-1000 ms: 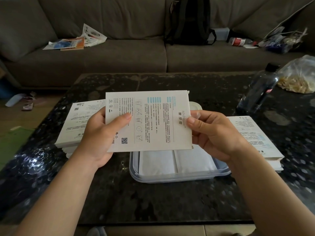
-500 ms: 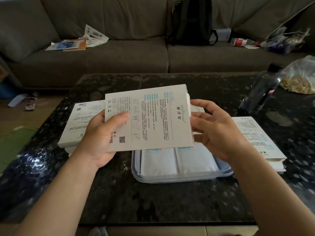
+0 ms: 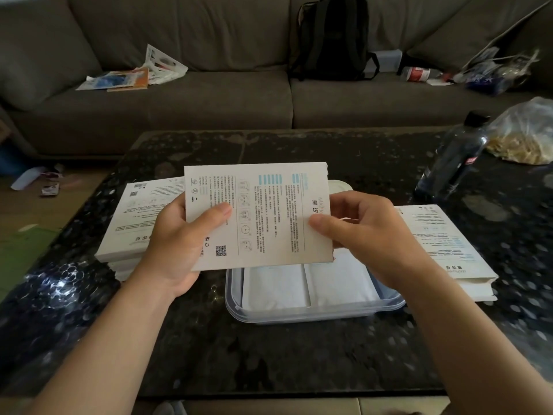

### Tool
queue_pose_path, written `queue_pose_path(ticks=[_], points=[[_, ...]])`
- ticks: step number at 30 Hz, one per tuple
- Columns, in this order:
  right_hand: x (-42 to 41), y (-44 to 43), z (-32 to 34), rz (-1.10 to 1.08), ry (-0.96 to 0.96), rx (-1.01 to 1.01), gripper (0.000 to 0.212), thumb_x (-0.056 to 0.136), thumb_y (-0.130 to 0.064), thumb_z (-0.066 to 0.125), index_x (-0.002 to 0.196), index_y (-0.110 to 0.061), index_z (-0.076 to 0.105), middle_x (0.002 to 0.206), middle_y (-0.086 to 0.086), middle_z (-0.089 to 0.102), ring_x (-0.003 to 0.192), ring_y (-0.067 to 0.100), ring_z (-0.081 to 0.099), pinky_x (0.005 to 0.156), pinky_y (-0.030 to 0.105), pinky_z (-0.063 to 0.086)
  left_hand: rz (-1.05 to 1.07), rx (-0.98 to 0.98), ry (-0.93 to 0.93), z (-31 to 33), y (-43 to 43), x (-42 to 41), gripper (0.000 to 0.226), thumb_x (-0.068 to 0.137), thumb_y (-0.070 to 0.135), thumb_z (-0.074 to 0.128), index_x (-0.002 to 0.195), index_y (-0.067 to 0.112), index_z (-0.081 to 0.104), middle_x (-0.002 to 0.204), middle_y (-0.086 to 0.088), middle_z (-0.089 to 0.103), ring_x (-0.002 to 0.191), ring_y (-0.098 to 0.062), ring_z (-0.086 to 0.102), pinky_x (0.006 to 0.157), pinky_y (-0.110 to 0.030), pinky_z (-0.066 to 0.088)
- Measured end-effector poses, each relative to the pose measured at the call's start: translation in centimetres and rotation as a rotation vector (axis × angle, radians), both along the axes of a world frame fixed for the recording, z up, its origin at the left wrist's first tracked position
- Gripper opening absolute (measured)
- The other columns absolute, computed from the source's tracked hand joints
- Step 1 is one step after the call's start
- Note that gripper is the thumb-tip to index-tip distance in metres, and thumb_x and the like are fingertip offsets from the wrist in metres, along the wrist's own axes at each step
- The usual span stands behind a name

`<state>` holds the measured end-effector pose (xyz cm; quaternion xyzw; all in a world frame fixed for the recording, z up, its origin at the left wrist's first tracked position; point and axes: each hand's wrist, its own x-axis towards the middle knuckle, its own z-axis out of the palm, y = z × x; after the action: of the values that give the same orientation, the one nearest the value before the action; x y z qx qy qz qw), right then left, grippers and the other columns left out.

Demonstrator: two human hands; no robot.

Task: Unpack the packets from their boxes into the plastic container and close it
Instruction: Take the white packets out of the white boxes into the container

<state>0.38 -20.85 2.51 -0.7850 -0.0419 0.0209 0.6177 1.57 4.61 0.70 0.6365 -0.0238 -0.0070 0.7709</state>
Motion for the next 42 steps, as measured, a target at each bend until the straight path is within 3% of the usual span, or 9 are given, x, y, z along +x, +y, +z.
queue_pose_path(ticks=[5, 11, 16, 20, 22, 24, 29, 33, 42], points=[[0.0, 0.1, 0.2, -0.027, 0.059, 0.045, 0.023, 0.085, -0.022, 0.078, 0.104, -0.013, 0.068, 0.096, -0.011, 0.077, 0.091, 0.007, 0.075, 0.066, 0.025, 0.061, -0.006, 0.064, -0.041, 0.2, -0.2, 0.0, 0.037, 0.082, 0.019, 0.067, 0.119, 0.013, 0.065, 0.118, -0.007, 0.073, 0.109, -0.027, 0.070, 0.083, -0.043, 0.060], [-0.1, 0.4, 0.5, 0.020, 0.154, 0.168, 0.019, 0.088, -0.007, 0.073, 0.106, -0.003, 0.066, 0.100, -0.003, 0.079, 0.094, 0.015, 0.076, 0.076, 0.033, 0.063, 0.054, 0.209, -0.099, 0.5, -0.1, 0.0, 0.055, 0.074, 0.032, 0.077, 0.123, 0.012, 0.061, 0.117, -0.002, 0.073, 0.108, -0.023, 0.070, 0.088, -0.051, 0.057], [0.1, 1.1, 0.2, 0.005, 0.191, 0.245, 0.021, 0.090, -0.004, 0.070, 0.111, -0.007, 0.067, 0.107, -0.001, 0.078, 0.099, 0.018, 0.075, 0.086, 0.044, 0.062, 0.114, 0.346, -0.114, 0.9, 0.0, 0.0, 0.048, 0.078, 0.036, 0.075, 0.121, 0.019, 0.063, 0.114, 0.006, 0.074, 0.105, -0.015, 0.071, 0.089, -0.049, 0.058], [0.1, 1.6, 0.2, -0.018, 0.210, 0.343, 0.015, 0.092, -0.001, 0.066, 0.108, -0.003, 0.065, 0.103, 0.002, 0.079, 0.095, 0.020, 0.076, 0.076, 0.037, 0.063, 0.154, 0.522, -0.132, 1.2, 0.1, 0.3, 0.047, 0.080, 0.046, 0.079, 0.120, 0.028, 0.062, 0.115, 0.011, 0.071, 0.105, -0.008, 0.069, 0.089, -0.044, 0.059], [0.1, 1.7, 0.3, -0.043, 0.217, 0.366, 0.015, 0.094, -0.002, 0.064, 0.109, -0.002, 0.064, 0.101, 0.002, 0.079, 0.092, 0.019, 0.076, 0.070, 0.032, 0.063, 0.197, 0.701, -0.127, 1.2, 0.1, 0.6, 0.079, 0.074, 0.064, 0.075, 0.140, 0.030, 0.049, 0.138, 0.007, 0.056, 0.122, -0.007, 0.057, 0.098, -0.044, 0.054], [0.2, 1.8, 0.2, -0.066, 0.217, 0.349, 0.015, 0.095, -0.004, 0.064, 0.111, -0.004, 0.064, 0.101, -0.001, 0.079, 0.092, 0.017, 0.076, 0.068, 0.030, 0.062, 0.242, 0.903, -0.142, 1.8, 0.1, 0.6, 0.119, 0.068, 0.077, 0.069, 0.159, 0.025, 0.012, 0.161, 0.005, 0.020, 0.145, -0.015, 0.028, 0.114, -0.046, 0.036], [0.2, 2.1, 0.0, -0.065, 0.201, 0.307, 0.014, 0.096, -0.006, 0.064, 0.109, -0.007, 0.064, 0.101, 0.000, 0.079, 0.092, 0.016, 0.076, 0.068, 0.030, 0.061, -0.077, 1.468, -0.555, 4.0, -0.8, -0.3, 0.142, 0.049, 0.096, 0.052, 0.157, 0.031, -0.013, 0.164, 0.007, -0.022, 0.151, -0.019, -0.022, 0.121, -0.054, -0.009], [0.2, 2.6, -0.2, -0.022, 0.198, 0.318, 0.014, 0.096, -0.006, 0.064, 0.110, -0.007, 0.065, 0.103, 0.002, 0.078, 0.095, 0.018, 0.076, 0.071, 0.031, 0.062, -0.224, 1.674, -0.493, 3.2, -1.8, -0.3, 0.155, 0.044, 0.096, 0.059, 0.147, 0.031, -0.038, 0.155, 0.006, -0.043, 0.141, -0.020, -0.044, 0.117, -0.057, -0.020], [0.7, 2.6, -0.3, 0.049, 0.175, 0.174, 0.018, 0.094, -0.021, 0.067, 0.110, -0.013, 0.065, 0.096, -0.006, 0.078, 0.094, 0.012, 0.075, 0.071, 0.031, 0.063, -0.139, 1.651, -0.533, 2.5, -1.4, -0.1, 0.145, 0.049, 0.079, 0.072, 0.154, 0.024, -0.012, 0.153, 0.003, 0.009, 0.146, -0.021, 0.009, 0.123, -0.054, -0.004]])
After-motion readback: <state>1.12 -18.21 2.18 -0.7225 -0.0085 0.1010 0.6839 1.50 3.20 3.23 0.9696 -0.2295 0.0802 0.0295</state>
